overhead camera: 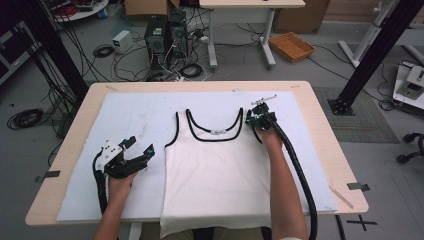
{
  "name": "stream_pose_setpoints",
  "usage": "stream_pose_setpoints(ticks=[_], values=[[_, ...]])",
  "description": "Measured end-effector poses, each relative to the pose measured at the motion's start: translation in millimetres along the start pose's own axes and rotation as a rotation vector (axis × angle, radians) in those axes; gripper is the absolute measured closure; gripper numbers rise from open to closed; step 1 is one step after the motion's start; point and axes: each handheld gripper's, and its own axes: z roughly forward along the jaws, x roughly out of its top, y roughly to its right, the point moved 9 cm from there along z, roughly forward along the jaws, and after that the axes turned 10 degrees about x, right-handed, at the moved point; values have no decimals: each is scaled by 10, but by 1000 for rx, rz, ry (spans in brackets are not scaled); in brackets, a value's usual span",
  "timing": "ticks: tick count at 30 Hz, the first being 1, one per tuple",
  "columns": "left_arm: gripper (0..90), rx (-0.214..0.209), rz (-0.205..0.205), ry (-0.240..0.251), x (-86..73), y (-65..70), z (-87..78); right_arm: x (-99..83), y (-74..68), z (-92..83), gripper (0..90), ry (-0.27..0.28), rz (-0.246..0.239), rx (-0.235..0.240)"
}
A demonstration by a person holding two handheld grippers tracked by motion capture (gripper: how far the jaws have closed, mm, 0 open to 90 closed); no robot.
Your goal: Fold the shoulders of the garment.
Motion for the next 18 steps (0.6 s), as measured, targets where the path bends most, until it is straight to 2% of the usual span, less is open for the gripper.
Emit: stream_pose_setpoints(ticks=[3, 5, 10, 14, 15, 16, 18], values=[[207, 0, 4, -1, -1, 3, -4, 24, -38, -68, 878, 31, -15, 19], [206, 0, 8, -2, -3, 4, -5, 66, -82, -160, 878, 74, -55, 15], [207, 0, 5, -2, -2, 6, -8, 99, -296, -411, 878, 156, -147, 61], [207, -3, 9, -7, -7, 15, -12, -10, -463, -558, 877, 205, -194, 86], [207, -3, 9, -7, -7, 15, -12, -10, -463, -558, 877, 205, -194, 86], [207, 0, 9, -5, -6, 18, -11, -104, -549, -613, 877, 227, -235, 81], [206, -1, 13, -6, -7, 20, -11, -221, -626, -632, 877, 216, -283, 79]])
